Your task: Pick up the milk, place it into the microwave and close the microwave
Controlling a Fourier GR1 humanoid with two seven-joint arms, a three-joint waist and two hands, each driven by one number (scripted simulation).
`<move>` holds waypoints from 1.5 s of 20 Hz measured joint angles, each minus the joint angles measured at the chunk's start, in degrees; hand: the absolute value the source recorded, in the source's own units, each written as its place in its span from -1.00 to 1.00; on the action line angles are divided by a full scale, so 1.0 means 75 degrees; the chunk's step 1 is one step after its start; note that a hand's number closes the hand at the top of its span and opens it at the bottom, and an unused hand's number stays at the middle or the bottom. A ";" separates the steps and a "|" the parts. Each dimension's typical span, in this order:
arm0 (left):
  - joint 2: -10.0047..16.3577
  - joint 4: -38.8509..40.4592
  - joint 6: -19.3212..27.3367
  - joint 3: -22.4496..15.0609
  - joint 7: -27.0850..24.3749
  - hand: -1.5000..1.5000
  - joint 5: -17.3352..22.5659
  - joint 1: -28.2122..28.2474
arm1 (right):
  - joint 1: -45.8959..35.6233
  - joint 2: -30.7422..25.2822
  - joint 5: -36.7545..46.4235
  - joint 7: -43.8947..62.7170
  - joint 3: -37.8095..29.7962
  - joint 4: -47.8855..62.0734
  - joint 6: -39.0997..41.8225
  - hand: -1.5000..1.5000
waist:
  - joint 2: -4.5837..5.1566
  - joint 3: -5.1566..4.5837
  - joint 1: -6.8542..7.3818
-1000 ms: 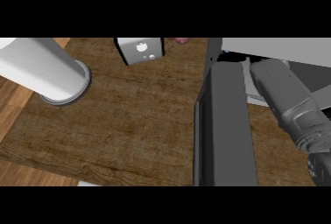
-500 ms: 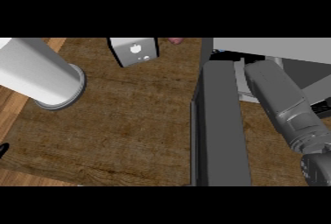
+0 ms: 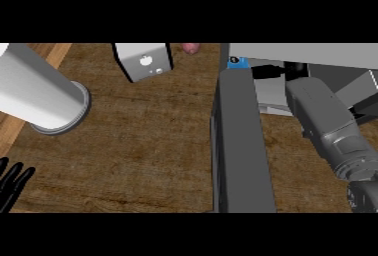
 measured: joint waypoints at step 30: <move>-0.1199 0.2510 -0.0434 -0.2734 -0.1253 1.00 -0.4003 -0.1425 | 0.4075 0.1067 -0.0864 -0.1981 -0.0003 -0.1103 0.4349 -1.00 | -0.0508 -0.0048 -0.1133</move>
